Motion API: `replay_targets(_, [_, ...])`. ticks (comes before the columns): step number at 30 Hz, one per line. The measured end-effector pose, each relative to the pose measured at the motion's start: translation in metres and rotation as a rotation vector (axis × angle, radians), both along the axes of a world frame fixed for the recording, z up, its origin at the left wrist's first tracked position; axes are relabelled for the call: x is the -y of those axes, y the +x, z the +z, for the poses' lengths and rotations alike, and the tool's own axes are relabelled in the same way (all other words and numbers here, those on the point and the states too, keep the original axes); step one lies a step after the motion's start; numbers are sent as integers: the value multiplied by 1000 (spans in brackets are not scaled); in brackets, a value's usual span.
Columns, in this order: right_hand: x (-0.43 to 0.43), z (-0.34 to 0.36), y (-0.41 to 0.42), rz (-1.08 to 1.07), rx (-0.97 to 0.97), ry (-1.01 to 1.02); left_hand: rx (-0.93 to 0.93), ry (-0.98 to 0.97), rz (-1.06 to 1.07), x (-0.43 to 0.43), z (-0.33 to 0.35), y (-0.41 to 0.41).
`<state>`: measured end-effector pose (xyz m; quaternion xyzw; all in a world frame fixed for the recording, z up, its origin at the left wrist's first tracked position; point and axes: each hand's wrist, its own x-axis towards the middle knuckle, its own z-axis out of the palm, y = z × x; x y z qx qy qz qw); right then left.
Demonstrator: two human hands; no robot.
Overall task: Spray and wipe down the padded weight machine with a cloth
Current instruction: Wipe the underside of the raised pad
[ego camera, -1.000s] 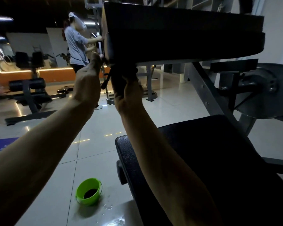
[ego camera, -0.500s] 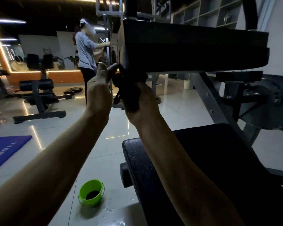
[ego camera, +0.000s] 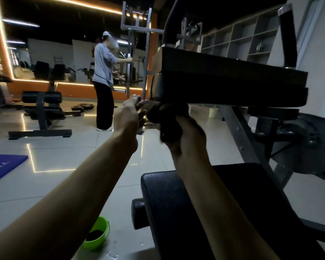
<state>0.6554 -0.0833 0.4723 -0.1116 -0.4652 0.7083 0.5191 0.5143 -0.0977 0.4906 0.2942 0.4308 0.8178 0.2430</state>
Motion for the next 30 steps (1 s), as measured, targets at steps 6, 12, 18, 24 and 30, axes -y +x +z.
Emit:
replay_targets(6, [-10, 22, 17, -1079, 275, 1189, -34, -33, -148, -10, 0, 4])
replay_targets(12, [-32, 44, -31, -1195, 761, 1933, 166, 50, -264, 1, 3, -8])
replay_targets(18, [-2, 79, -88, -1021, 1637, 2043, 349, 62, -189, -2, -13, -30])
replay_targets(24, [-3, 102, -114, -890, 2089, 2018, 359, -107, -219, -6, -33, -21])
replay_targets(30, [-1, 88, -68, -938, 1763, 2263, 414, -154, -321, -6, -43, -11])
